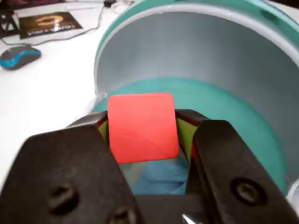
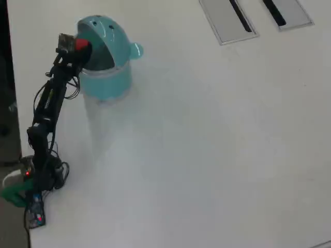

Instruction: Grasp RGB lego blocks and put them in the bin one by one.

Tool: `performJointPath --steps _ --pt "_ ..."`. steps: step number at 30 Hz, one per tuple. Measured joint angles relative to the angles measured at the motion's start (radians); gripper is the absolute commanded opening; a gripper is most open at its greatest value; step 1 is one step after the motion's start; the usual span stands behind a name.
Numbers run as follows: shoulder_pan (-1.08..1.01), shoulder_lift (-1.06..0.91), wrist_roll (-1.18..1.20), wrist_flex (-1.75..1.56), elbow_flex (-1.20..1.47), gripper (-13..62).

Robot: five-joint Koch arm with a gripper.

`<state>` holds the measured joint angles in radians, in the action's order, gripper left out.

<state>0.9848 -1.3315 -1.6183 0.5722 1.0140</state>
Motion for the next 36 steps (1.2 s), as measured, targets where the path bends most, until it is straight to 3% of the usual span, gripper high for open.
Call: performJointPath --steps 12,23,36 --pt "-0.003 -0.002 -0.114 -0.002 0.014 31.6" --pt "0.126 -0.172 -0.144 -0.002 0.235 31.7" --pt "0.218 -0.529 -0.218 -0.002 0.669 31.7"
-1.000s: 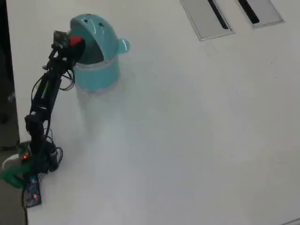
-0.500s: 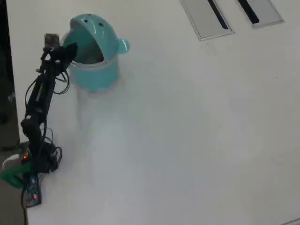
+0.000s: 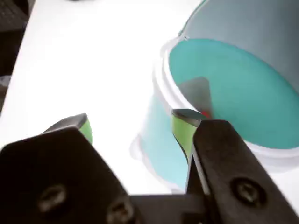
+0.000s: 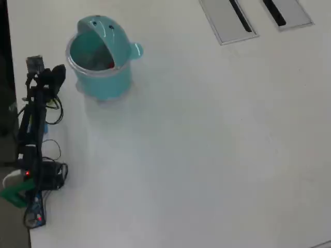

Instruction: Grasp RGB lego blocks and put them in the bin one by one.

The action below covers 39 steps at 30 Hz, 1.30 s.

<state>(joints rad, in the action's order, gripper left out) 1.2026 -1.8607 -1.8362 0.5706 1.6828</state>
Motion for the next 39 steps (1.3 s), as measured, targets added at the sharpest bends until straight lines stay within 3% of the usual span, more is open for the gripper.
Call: performJointPath --steps 15,39 --pt "0.118 -0.038 -0.107 0.018 0.193 31.6" --pt "0.206 0.316 -0.158 -0.057 0.202 31.6"
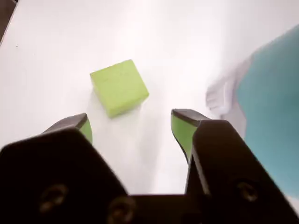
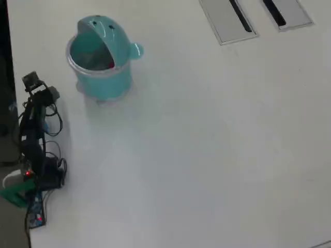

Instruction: Grasp RGB lego blocks and put them in the bin one by one.

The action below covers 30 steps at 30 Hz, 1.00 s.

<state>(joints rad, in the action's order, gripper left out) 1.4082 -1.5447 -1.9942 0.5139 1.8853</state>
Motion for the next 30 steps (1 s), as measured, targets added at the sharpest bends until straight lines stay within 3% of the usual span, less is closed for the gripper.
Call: performJointPath --steps 11,30 --pt "0.028 0.181 0.000 -0.020 -0.138 31.6" --pt "0.018 0.281 0.048 -0.137 -0.120 31.0"
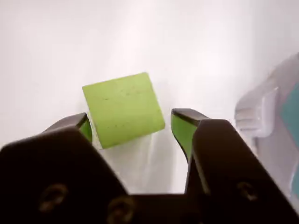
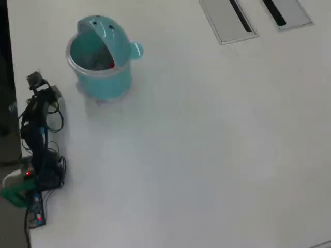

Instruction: Grasp RGB lego blocks and put them in the bin one by one.

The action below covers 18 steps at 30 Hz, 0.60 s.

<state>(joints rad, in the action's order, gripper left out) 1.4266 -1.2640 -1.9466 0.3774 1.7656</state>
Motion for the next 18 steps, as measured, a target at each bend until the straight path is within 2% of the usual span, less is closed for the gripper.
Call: performJointPath --steps 4,9,18 --pt "-0.002 0.005 0.035 -0.026 0.032 29.1" --pt "-0.008 0.005 0.063 -0.051 0.080 21.1" --pt "-0.008 -0.011 0.086 -0.051 0.083 16.4"
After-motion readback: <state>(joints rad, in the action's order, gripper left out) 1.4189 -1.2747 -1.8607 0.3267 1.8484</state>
